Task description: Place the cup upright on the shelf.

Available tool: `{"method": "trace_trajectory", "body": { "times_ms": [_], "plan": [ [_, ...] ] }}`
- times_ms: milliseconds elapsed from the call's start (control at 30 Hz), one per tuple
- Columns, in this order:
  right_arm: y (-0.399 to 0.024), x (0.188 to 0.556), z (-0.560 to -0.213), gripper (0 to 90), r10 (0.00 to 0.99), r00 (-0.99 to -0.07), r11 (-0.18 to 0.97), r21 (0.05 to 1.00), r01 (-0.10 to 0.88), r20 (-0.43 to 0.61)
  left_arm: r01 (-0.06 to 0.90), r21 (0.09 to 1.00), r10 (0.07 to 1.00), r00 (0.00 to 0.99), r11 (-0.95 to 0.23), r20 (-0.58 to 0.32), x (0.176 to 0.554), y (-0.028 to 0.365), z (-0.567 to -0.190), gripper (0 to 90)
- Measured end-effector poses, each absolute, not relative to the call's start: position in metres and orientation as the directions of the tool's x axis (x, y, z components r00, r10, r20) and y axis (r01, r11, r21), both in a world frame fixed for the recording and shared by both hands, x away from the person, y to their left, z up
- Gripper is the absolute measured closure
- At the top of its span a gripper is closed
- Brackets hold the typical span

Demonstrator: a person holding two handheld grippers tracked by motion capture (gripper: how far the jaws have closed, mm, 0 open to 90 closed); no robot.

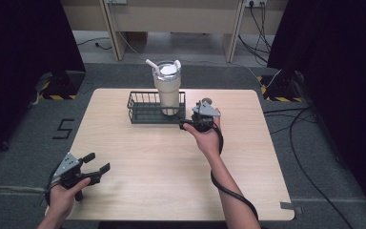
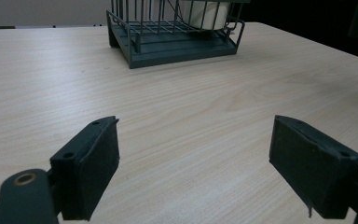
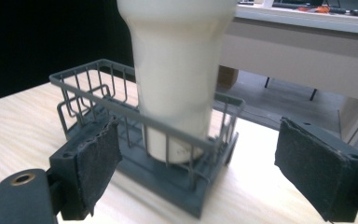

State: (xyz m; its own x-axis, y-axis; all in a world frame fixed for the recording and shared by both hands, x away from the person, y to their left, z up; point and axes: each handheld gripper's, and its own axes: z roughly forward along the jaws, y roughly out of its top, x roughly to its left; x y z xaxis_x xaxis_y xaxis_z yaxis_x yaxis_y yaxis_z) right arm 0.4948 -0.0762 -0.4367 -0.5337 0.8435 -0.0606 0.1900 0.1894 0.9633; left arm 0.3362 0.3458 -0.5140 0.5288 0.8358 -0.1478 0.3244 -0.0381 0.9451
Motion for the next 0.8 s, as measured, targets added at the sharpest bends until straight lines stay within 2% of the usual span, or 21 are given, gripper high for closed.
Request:
{"method": "trace_trajectory", "body": {
  "times_ms": [567,800],
  "plan": [
    [-0.130,0.439,-0.447,14.7,0.862,-0.501,0.198,0.959,0.202,-0.072,0.326,0.944,0.840,0.524,-0.044,-0.141,0.336,0.347,-0.514,15.2],
    [-0.159,0.389,-0.464,14.8,0.879,-0.473,0.187,0.957,0.222,-0.062,0.325,0.945,0.841,0.522,-0.043,-0.141,0.336,0.347,-0.514,15.2]
  ]
}}
